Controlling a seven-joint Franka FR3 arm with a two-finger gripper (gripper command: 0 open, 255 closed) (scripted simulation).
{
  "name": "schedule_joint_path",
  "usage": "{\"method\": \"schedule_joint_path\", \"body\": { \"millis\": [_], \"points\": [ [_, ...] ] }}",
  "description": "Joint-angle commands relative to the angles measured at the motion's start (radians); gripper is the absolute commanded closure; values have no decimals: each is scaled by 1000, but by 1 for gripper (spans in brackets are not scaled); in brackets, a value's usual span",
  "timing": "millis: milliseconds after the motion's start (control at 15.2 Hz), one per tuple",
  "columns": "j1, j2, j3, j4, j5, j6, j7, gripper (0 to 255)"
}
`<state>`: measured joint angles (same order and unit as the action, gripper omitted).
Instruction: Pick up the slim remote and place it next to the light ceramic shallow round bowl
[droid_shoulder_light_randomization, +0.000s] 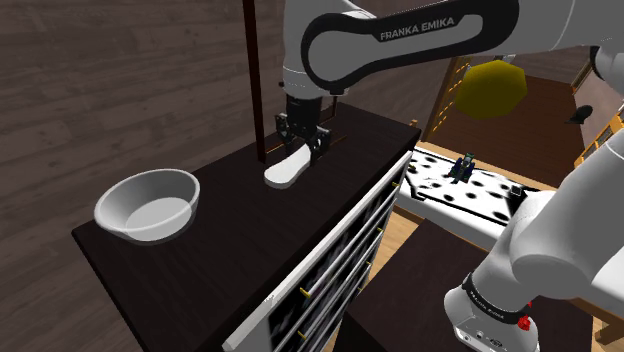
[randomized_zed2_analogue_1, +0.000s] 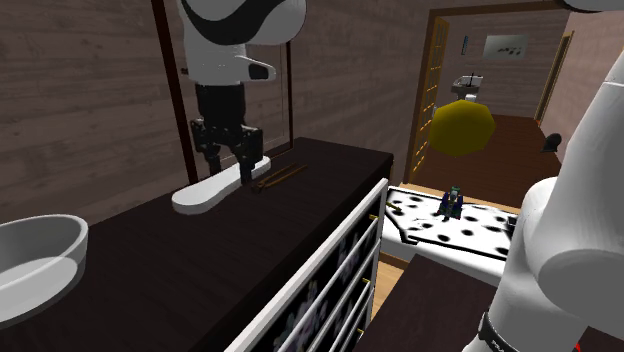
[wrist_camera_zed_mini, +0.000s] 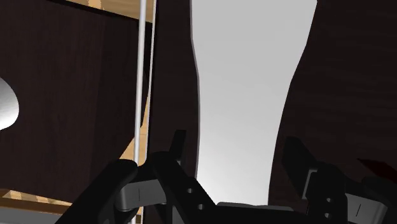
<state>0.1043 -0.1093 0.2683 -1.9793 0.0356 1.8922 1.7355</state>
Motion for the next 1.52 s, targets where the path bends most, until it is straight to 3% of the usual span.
{"method": "schedule_joint_path", "body": {
  "millis": [0, 660, 1452],
  "points": [
    [22, 15, 29, 20, -2, -4, 54, 255],
    [146, 153, 170, 175, -56, -29, 335, 255],
    [150, 183, 169, 46, -71, 126, 346, 255]
  ]
}}
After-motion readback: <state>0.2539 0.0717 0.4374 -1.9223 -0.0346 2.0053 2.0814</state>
